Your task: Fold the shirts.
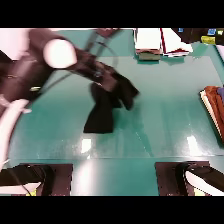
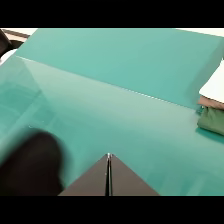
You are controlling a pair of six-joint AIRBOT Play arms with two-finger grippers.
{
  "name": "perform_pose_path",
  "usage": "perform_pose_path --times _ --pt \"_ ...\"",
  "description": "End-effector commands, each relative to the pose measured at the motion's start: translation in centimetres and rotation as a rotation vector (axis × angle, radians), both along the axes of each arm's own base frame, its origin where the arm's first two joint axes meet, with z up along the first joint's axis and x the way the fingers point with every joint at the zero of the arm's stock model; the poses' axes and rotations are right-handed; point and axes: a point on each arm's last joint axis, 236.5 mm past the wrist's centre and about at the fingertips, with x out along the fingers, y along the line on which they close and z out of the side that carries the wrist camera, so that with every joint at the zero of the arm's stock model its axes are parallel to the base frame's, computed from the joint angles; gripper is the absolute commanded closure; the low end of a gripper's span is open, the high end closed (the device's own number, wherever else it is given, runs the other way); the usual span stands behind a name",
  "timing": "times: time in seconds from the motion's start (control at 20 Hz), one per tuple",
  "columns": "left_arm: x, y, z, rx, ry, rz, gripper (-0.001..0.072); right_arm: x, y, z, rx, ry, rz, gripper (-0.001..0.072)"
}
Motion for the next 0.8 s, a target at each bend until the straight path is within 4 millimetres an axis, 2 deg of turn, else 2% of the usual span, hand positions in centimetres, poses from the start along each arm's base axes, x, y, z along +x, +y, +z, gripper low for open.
perform_pose_path --times 0.0,0.05,0.1,0.15,0.2,0.35,0.45,0.55,0.75 --pt "-0.9 -7.4 -2.3 -0.066 0.038 -0.188 0.0596 -0.2 -0.2 -0.2 -0.005 0.015 0.000 0.0688" --pt "-0.6 -7.5 -2.2 -0.068 0.027 -0.184 0.0270 -0.2 -0.2 -0.3 -0.006 0.016 0.001 0.0687" --pt "0.1 -6.7 -2.1 -0.059 0.028 -0.155 0.0144 -0.2 -0.2 -0.2 -0.006 0.016 0.000 0.0688" --pt "0.5 -5.2 -2.4 -0.021 0.049 -0.135 0.0170 -0.2 -0.2 -0.2 -0.006 0.015 0.000 0.0687" --pt "1.0 -2.6 -3.3 0.033 0.104 -0.082 0.0170 -0.2 -0.2 -0.2 -0.006 0.016 0.001 0.0687" --pt "1.9 5.7 -7.3 0.171 0.334 0.142 0.0171 -0.2 -0.2 -0.3 -0.007 0.017 0.001 0.0688" --pt "1.5 9.3 -10.2 0.205 0.417 0.228 0.0170 -0.2 -0.2 -0.4 -0.009 0.021 0.002 0.0687" --pt "0.0 11.6 -13.1 0.212 0.460 0.289 0.0170 -0.3 -0.2 -0.5 -0.013 0.025 0.003 0.0687" --pt "-3.8 14.5 -19.8 0.207 0.506 0.392 0.0169 -0.2 -0.2 -0.6 -0.013 0.026 0.003 0.0688"
